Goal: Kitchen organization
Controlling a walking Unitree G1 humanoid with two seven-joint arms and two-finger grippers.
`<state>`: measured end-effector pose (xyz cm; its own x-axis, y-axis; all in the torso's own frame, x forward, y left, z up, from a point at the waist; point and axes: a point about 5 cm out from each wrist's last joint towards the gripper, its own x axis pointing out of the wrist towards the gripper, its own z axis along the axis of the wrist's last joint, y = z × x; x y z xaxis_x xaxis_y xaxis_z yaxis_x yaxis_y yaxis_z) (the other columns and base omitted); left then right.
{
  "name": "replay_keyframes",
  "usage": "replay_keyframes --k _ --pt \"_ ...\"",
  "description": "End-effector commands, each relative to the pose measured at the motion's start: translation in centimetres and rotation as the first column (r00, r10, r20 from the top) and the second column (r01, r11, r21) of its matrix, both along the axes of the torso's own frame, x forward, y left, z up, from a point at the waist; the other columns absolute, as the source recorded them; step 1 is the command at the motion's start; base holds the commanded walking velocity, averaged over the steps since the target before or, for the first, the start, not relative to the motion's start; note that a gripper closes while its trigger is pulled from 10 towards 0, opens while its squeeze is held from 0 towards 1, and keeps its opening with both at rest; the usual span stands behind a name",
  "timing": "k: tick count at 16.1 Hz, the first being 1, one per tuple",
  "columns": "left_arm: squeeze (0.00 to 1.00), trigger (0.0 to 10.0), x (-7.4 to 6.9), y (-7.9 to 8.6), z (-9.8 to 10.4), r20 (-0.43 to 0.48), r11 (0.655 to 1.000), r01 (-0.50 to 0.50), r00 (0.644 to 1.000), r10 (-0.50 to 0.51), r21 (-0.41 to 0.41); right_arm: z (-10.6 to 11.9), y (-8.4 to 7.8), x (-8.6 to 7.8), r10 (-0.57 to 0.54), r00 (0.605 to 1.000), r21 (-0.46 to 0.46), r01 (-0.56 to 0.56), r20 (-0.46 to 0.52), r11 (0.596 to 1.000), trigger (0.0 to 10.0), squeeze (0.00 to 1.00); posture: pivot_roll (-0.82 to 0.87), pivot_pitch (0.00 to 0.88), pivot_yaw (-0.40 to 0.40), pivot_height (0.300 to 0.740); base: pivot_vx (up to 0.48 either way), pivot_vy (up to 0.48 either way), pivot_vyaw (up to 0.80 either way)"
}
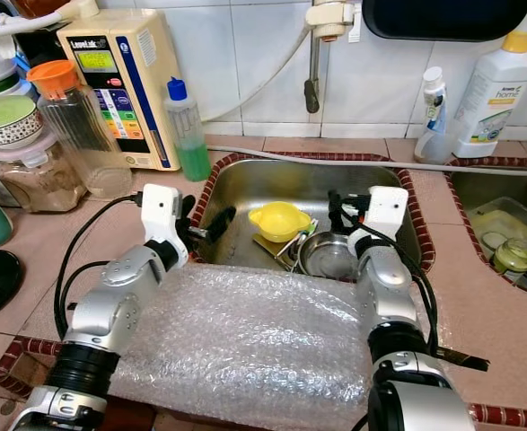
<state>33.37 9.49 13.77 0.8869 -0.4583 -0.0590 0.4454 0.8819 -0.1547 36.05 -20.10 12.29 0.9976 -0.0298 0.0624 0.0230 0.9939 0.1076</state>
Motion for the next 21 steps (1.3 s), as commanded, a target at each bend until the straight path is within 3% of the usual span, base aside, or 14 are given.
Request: replay_keyframes --k 1,2,6,9,10,11,12,13,18,21 --pt "1.00 10.0 0.3 0.5 0.5 0.030 0.999 -0.048 0.998 0.048 0.005 1.4 -0.4 0.1 -0.026 0.998 0.061 0.022 0.065 0.998 10.0 1.00 0.04 0.000 0.103 0.740 0.000 0.000 0.00" --pt "1.00 10.0 0.3 0.6 0.7 0.048 0.998 -0.068 0.996 0.068 0.002 2.1 -0.7 0.0 -0.046 0.995 0.087 0.038 0.093 0.995 10.0 1.00 0.04 0.000 0.103 0.740 0.000 0.000 0.00" --pt "1.00 10.0 0.0 0.6 1.1 0.094 0.995 -0.103 0.990 0.104 -0.020 5.7 -0.8 -0.8 -0.058 0.972 -0.006 0.061 0.228 0.998 10.0 1.00 0.03 0.000 0.110 0.740 0.000 0.000 0.00" --pt "1.00 10.0 0.0 0.8 1.3 0.113 0.983 -0.180 0.978 0.176 0.025 7.1 -0.6 -1.8 -0.045 0.958 -0.080 0.071 0.283 0.994 10.0 1.00 0.02 0.000 0.117 0.740 0.000 0.000 0.00" --pt "0.69 10.0 -0.2 0.9 1.6 0.139 0.976 -0.213 0.969 0.205 0.049 7.5 -0.6 -2.7 -0.060 0.952 -0.113 0.097 0.299 0.989 10.0 1.00 0.01 0.000 0.117 0.740 0.000 0.000 0.00" --pt "0.69 10.0 -0.3 0.9 1.7 0.140 0.975 -0.215 0.968 0.206 0.048 7.6 -0.6 -3.0 -0.061 0.951 -0.121 0.102 0.303 0.987 10.0 1.00 0.01 0.000 0.117 0.740 0.000 0.000 0.00" --pt "0.00 10.0 -0.5 1.0 1.8 0.147 0.974 -0.225 0.965 0.217 0.038 7.3 -0.2 -3.6 -0.057 0.956 -0.127 0.097 0.289 0.987 10.0 0.09 0.00 0.000 0.116 0.740 0.000 0.000 0.00" --pt "0.00 10.0 -0.8 1.2 2.0 0.158 0.971 -0.237 0.960 0.230 0.030 7.0 0.4 -4.5 -0.042 0.961 -0.153 0.087 0.275 0.984 10.0 0.00 0.00 0.000 0.115 0.740 0.000 0.000 0.00" --pt "0.00 10.0 -1.6 2.1 1.9 0.173 0.957 -0.291 0.943 0.285 0.009 6.7 2.4 -6.9 0.001 0.970 -0.209 0.052 0.245 0.976 10.0 0.00 -0.01 0.000 0.093 0.740 0.000 0.000 0.00" --pt "0.00 10.0 -2.1 2.9 1.5 0.162 0.951 -0.308 0.940 0.301 0.024 5.9 2.6 -8.0 0.005 0.981 -0.214 0.038 0.193 0.976 10.0 0.00 -0.01 0.000 0.086 0.740 0.000 0.000 0.00"
